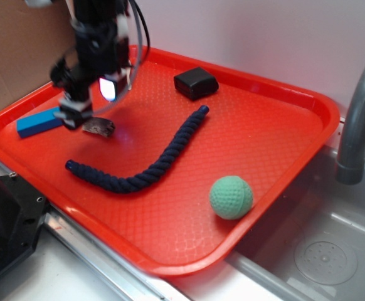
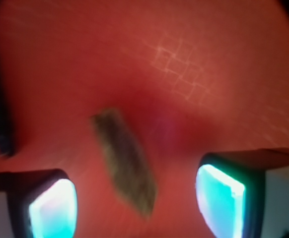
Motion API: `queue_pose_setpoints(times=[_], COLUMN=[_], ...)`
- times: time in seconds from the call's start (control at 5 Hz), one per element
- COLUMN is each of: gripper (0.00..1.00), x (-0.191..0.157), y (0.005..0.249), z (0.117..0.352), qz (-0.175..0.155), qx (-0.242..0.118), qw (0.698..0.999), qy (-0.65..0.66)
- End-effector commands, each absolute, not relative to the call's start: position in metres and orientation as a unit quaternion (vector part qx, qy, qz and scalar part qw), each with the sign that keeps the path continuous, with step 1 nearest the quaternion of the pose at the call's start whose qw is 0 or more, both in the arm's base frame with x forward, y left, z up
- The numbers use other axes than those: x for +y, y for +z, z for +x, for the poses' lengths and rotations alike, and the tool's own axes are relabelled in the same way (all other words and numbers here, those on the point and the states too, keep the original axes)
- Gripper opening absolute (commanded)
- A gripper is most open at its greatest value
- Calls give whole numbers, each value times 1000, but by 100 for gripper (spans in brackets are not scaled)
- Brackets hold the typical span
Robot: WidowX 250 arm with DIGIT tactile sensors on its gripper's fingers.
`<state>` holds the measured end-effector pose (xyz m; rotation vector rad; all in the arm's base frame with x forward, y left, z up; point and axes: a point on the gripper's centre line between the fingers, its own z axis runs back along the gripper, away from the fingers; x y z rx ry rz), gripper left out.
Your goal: Grab the wood chip.
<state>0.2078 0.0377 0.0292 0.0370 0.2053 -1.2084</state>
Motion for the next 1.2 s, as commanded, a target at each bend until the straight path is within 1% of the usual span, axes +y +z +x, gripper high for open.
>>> queue_pose_setpoints(times=[0.0, 0.2, 0.4, 0.6, 0.8, 1.0], gripper=[100, 0, 0, 0, 0, 0], x=[40, 42, 44, 46, 43, 17], y=[1, -2, 5, 11, 48, 98], z=[205, 204, 208, 210, 219, 214], qz=[13, 13, 19, 15, 33, 47], qx=[125, 134, 128, 121, 104, 23], qw=[801, 805, 816, 825, 862, 922], qy=[-585, -577, -564, -552, -496, -384])
